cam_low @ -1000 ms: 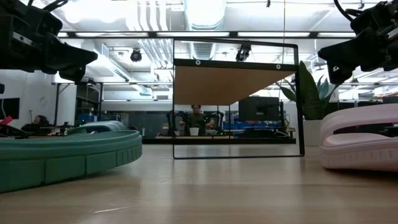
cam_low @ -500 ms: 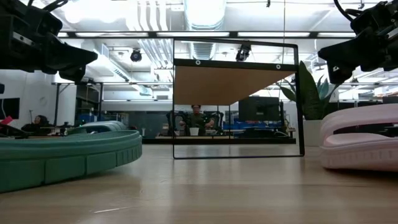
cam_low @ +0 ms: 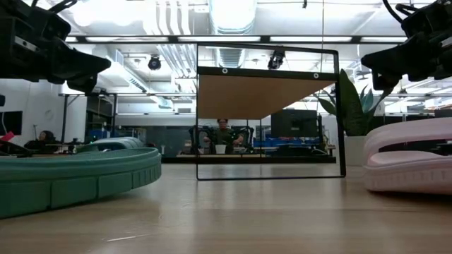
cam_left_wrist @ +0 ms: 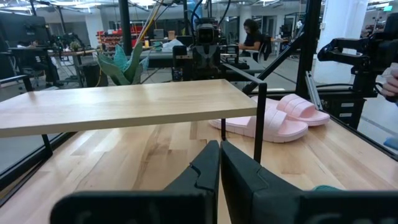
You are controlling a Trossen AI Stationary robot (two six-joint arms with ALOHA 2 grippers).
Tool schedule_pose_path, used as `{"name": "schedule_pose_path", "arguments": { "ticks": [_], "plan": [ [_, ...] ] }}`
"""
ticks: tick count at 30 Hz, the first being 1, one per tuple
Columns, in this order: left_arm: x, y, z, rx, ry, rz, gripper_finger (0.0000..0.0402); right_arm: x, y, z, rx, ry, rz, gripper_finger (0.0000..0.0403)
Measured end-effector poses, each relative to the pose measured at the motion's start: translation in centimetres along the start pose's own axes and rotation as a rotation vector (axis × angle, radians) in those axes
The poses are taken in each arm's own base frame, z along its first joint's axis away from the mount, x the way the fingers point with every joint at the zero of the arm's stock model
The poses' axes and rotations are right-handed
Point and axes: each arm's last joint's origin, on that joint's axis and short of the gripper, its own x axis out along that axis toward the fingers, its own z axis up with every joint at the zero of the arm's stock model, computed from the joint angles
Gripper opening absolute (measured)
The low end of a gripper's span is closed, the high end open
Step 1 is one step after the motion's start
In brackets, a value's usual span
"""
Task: Pick and place slides into the shelf
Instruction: Put the top pink slide on the shelf
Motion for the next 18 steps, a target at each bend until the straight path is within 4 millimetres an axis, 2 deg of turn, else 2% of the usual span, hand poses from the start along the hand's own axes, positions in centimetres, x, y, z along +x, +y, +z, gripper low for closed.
{"name": "schedule_pose_path", "arguments": {
  "ticks": [10, 15, 18],
  "plan": [
    [0.0, 0.0, 0.2, 0.0, -0.018, 0.001, 0.0, 0.0, 0.0, 0.2, 0.007, -0.025, -0.001, 0.0018],
    [0.0, 0.0, 0.6, 0.016, -0.063, 0.002, 0.0, -0.1, 0.0, 1.4, 0.016, -0.148, -0.002, 0.0018],
    [-0.1, 0.1, 1.5, 0.104, -0.156, 0.013, 0.0, -0.3, 0.0, 2.4, 0.07, -0.253, 0.004, 0.0018]
  ]
}}
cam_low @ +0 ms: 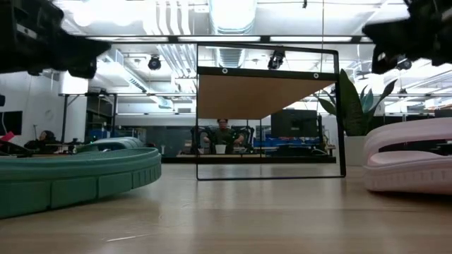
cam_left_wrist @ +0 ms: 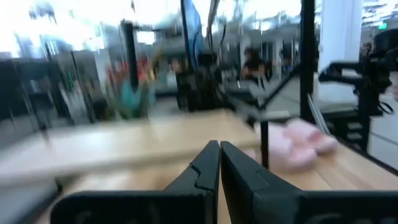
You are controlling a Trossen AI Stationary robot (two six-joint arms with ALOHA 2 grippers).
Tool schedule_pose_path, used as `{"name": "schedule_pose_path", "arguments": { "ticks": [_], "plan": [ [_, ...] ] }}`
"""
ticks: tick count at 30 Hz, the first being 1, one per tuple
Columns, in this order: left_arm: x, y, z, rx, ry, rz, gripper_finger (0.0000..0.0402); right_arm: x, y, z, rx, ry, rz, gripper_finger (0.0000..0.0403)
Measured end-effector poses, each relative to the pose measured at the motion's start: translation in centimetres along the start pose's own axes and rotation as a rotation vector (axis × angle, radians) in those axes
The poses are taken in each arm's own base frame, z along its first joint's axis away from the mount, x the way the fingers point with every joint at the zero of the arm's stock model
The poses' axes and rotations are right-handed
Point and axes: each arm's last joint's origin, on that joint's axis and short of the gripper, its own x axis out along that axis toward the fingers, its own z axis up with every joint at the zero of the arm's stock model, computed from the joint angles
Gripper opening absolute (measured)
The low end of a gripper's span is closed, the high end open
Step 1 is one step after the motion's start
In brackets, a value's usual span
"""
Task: Pick and place slides into the shelf
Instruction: Put the top pink slide on the shelf
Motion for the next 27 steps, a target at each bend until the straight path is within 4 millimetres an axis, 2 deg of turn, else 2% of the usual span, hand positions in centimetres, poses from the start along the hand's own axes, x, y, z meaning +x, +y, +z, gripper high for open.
{"name": "schedule_pose_path", "arguments": {
  "ticks": [4, 8, 12, 15, 20, 23, 27],
  "plan": [
    [0.0, 0.1, 0.9, 0.105, -0.089, 0.022, 0.0, -0.1, 0.2, 1.4, -0.046, -0.143, 0.037, 0.0018],
    [-0.1, 0.3, 1.4, 0.107, -0.132, 0.081, 0.0, 0.1, 0.2, 2.2, -0.123, -0.144, 0.029, 0.0032],
    [0.0, 0.4, 1.2, 0.106, -0.116, 0.092, 0.0007, 0.8, 0.3, 3.2, -0.157, -0.12, 0.026, 0.0072],
    [0.1, 0.4, 1.1, 0.107, -0.103, 0.09, 0.0035, 1.8, 0.3, 4.1, -0.174, -0.075, 0.028, 0.0117],
    [0.3, 0.4, 1.2, 0.104, -0.11, 0.092, 0.0107, 4.3, 0.6, 5.8, -0.263, 0.063, 0.052, 0.0192],
    [0.3, 0.5, 2.2, 0.093, -0.217, 0.112, 0.0142, 5.9, 0.9, 7.9, -0.237, 0.12, 0.067, 0.0214],
    [0.2, 0.6, 2.9, -0.014, -0.298, 0.108, 0.0167, 7.8, 1.4, 10.3, -0.202, 0.2, 0.09, 0.022]
  ]
}}
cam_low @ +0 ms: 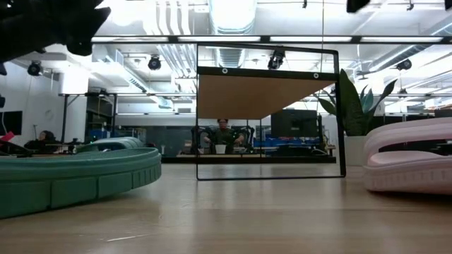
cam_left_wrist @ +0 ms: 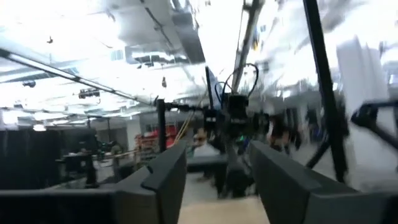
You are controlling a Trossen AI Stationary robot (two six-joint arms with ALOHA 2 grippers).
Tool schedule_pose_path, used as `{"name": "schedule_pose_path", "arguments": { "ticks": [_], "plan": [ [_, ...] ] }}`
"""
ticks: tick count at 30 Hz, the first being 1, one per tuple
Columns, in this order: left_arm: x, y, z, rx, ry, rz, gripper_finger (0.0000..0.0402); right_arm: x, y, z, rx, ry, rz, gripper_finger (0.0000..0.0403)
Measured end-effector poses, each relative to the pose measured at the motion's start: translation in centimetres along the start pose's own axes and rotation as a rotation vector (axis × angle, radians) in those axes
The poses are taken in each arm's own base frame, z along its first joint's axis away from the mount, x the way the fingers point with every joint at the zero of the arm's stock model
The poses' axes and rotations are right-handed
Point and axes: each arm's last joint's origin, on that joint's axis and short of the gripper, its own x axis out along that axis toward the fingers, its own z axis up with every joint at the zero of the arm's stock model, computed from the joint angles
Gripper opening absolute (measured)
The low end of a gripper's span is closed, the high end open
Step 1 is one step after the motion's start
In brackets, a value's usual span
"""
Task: Pick and place slides into the shelf
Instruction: Put the top pink slide on the shelf
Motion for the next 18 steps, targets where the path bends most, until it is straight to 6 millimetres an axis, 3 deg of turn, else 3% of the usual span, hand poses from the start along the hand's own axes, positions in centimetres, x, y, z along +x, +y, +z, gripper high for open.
{"name": "schedule_pose_path", "arguments": {
  "ticks": [5, 11, 18],
  "plan": [
    [0.1, -0.1, 0.0, -0.027, -0.007, -0.04, 0.0174, 1.5, 0.3, 2.8, 0.037, 0.075, 0.042, 0.0221],
    [0.2, -0.1, 0.2, -0.026, -0.028, -0.038, 0.0174, 3.0, 1.2, 5.4, -0.018, 0.188, -0.048, 0.0221],
    [0.3, -0.1, 0.2, -0.026, -0.033, -0.037, 0.0174, 4.7, 4.0, 6.6, 0.018, 0.377, -0.12, 0.0221]
  ]
}}
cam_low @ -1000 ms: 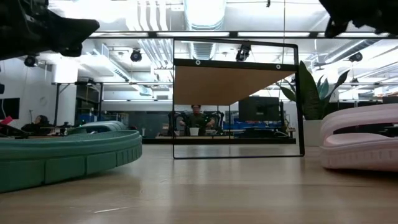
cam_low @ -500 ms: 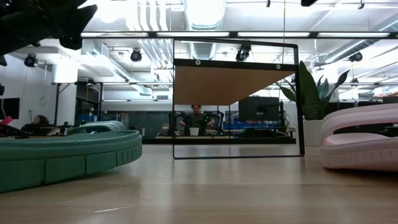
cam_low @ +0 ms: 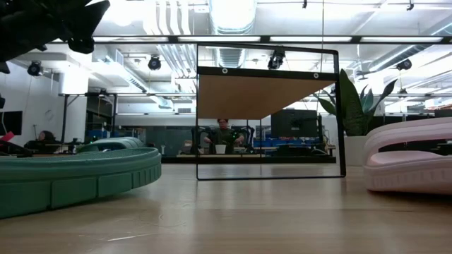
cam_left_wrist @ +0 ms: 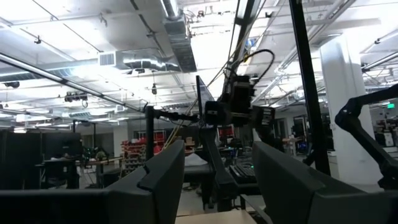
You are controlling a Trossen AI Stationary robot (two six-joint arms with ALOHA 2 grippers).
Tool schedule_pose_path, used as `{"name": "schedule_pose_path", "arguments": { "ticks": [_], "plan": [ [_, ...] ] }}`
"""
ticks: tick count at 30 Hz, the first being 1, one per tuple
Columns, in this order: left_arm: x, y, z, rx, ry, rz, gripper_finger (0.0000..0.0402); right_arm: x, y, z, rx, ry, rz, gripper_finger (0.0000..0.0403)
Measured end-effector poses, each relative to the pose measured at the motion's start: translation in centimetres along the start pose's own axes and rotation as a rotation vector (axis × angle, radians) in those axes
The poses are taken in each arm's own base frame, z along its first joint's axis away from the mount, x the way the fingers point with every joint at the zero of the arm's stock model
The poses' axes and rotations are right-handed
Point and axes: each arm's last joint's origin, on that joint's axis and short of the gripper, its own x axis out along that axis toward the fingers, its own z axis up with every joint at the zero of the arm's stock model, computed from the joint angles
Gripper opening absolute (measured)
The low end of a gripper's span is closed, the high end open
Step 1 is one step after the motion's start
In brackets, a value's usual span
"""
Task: Pick and place slides into the shelf
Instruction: Put the top pink slide on the shelf
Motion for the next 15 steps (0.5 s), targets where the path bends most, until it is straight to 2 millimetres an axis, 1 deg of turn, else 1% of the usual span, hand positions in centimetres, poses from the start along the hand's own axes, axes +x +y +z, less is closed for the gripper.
{"name": "schedule_pose_path", "arguments": {
  "ticks": [7, 15],
  "plan": [
    [0.0, 0.0, 0.0, 0.0, -0.002, -0.001, 0.0174, 1.6, 4.2, 0.1, 0.033, 0.189, -0.053, 0.0221],
    [0.0, 0.0, 0.0, 0.0, 0.001, -0.003, 0.0174, 4.6, 10.3, -1.1, 0.059, 0.343, -0.039, 0.0221]
  ]
}}
